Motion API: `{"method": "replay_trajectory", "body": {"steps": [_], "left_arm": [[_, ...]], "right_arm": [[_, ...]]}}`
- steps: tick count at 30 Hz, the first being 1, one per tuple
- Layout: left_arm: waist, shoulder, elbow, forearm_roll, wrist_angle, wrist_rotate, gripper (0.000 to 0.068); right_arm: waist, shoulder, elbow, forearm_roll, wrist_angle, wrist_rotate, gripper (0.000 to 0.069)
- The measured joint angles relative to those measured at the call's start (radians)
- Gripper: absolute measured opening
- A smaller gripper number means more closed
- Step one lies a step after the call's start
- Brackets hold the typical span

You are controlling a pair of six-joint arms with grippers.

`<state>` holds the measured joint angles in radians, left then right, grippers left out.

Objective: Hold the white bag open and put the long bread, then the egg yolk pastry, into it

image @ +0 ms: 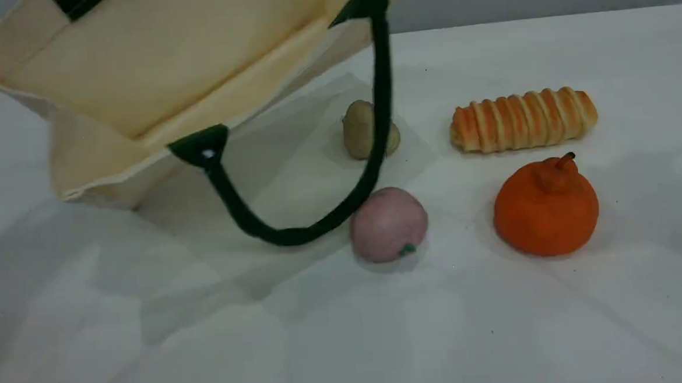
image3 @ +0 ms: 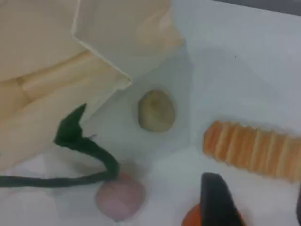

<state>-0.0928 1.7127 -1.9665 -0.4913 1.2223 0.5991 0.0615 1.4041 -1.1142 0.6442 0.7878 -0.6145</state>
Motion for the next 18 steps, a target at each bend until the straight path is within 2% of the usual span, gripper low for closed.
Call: {"method": "replay_trajectory", "body": {"steps": [10, 15, 18], "left_arm": [[0.0, 0.001, 0.0, 0.013, -0.001, -0.009, 0.008], [0.0, 0.001, 0.0, 0.009, -0.001, -0.009, 0.008], [0.0, 0.001, 0.0, -0.021, -0.001, -0.012, 0.008]], "right_arm": [[0.0, 0.144, 0.0, 0.021, -0.02, 0.0, 0.033], [0.0, 0.213, 0.0, 0.024, -0.021, -0.055, 0.0331], [0.008, 0.224, 0.0, 0.026, -0.021, -0.075, 0.034]]}}
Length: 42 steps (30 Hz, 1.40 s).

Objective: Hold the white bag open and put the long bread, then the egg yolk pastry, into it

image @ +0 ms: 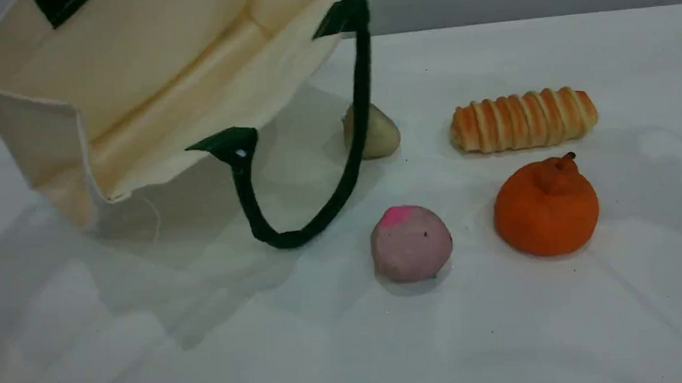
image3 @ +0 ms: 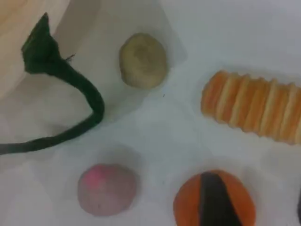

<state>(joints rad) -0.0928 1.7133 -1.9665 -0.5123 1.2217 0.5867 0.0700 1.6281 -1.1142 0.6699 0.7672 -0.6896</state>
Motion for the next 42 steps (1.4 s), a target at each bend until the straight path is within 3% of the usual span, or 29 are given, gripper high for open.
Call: {"method": "replay_trajectory", "body": {"steps": [12, 15, 23, 30, 42], "left_arm": [[0.0, 0.0, 0.0, -0.021, 0.0, 0.0, 0.008], [0.0, 0.0, 0.0, -0.021, 0.0, 0.0, 0.008], [0.0, 0.0, 0.0, -0.021, 0.0, -0.001, 0.008], [0.0, 0.0, 0.0, -0.021, 0.0, -0.001, 0.008], [0.0, 0.0, 0.0, -0.021, 0.0, -0.02, 0.008]], "right_arm": [[0.17, 0.001, 0.0, -0.261, -0.135, -0.223, 0.039], [0.173, 0.001, 0.0, -0.283, -0.205, -0.243, 0.0409], [0.173, 0.027, 0.0, -0.263, -0.324, -0.237, 0.0538], [0.173, 0.09, 0.0, -0.204, -0.379, -0.246, 0.0547], [0.173, 0.228, 0.0, -0.391, -0.393, -0.573, 0.0547]]}}
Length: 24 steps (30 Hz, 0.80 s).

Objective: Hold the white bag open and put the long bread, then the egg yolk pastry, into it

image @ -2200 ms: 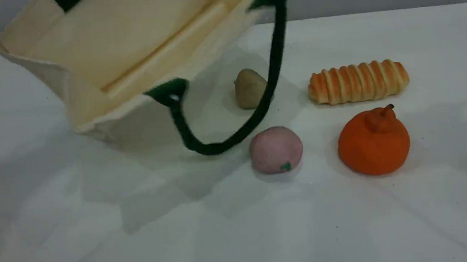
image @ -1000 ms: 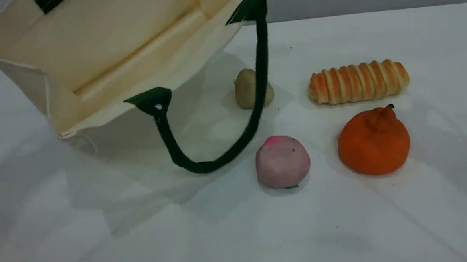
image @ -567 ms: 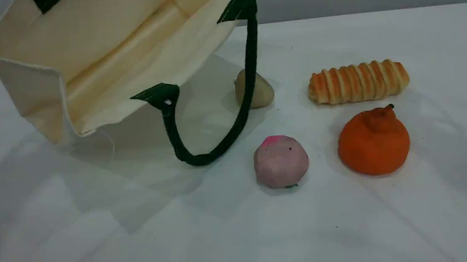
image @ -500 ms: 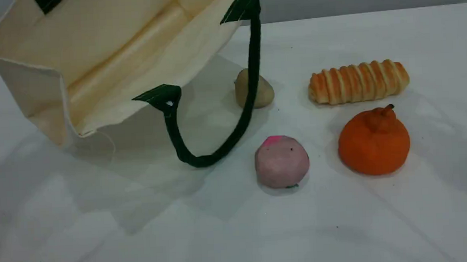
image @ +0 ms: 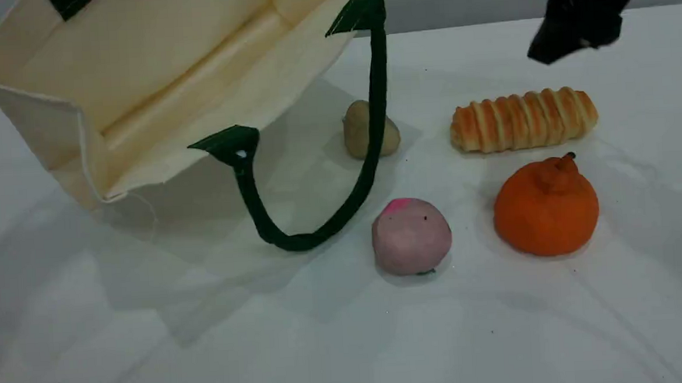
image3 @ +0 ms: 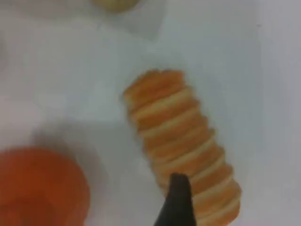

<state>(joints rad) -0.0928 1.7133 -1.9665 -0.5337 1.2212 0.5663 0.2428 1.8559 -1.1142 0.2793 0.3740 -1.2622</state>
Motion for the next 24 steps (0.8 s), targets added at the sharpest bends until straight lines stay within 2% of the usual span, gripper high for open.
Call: {"method": "replay_trajectory", "body": {"steps": [4, 13, 24], "left_arm": [[0.0, 0.0, 0.0, 0.0, 0.0, 0.0, 0.008], [0.0, 0.0, 0.0, 0.002, 0.0, 0.0, 0.008], [0.0, 0.0, 0.0, 0.007, 0.0, -0.003, 0.008]], "right_arm": [[0.009, 0.027, 0.0, -0.002, -0.025, -0.074, 0.0547], [0.069, 0.097, 0.0, 0.007, -0.167, -0.078, 0.0548], [0.074, 0.23, 0.0, -0.014, -0.198, -0.078, 0.0548]]}}
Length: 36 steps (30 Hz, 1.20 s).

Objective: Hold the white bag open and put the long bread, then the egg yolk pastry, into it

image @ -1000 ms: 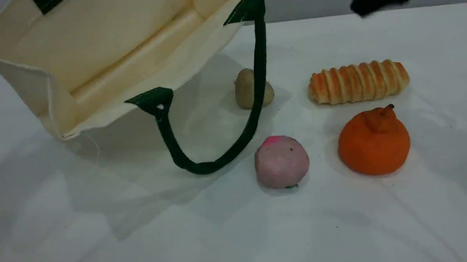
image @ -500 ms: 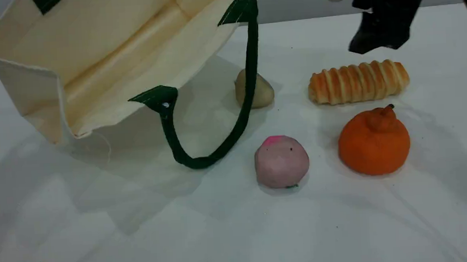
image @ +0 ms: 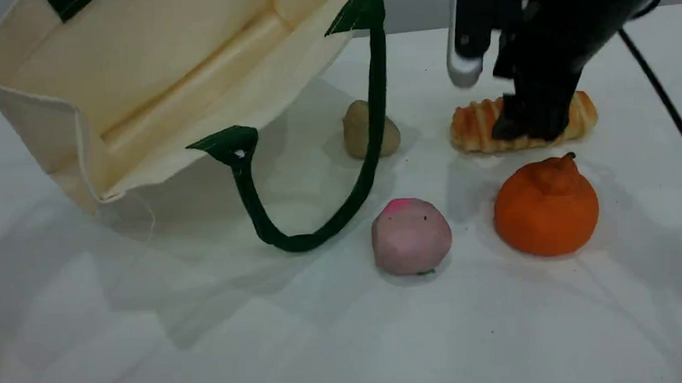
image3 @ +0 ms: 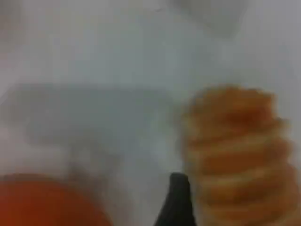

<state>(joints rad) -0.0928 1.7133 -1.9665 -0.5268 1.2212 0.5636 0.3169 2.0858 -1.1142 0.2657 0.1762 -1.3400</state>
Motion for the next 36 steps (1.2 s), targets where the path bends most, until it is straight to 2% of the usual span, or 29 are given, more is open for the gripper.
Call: {"method": "replay_trajectory", "body": {"steps": [15, 30, 34, 36], "left_arm": [[0.0, 0.0, 0.0, 0.003, 0.0, -0.001, 0.008], [0.0, 0.0, 0.0, 0.003, 0.0, 0.0, 0.008], [0.0, 0.0, 0.0, 0.003, 0.0, 0.0, 0.008], [0.0, 0.0, 0.0, 0.003, 0.0, 0.001, 0.008]], "right_arm": [[0.0, 0.068, -0.001, -0.003, -0.176, 0.001, 0.0548], [0.0, 0.124, -0.001, -0.003, -0.216, 0.001, 0.0545], [0.0, 0.129, -0.001, -0.003, -0.232, 0.001, 0.0466], [0.0, 0.129, -0.001, -0.003, -0.242, 0.001, 0.0384]]}}
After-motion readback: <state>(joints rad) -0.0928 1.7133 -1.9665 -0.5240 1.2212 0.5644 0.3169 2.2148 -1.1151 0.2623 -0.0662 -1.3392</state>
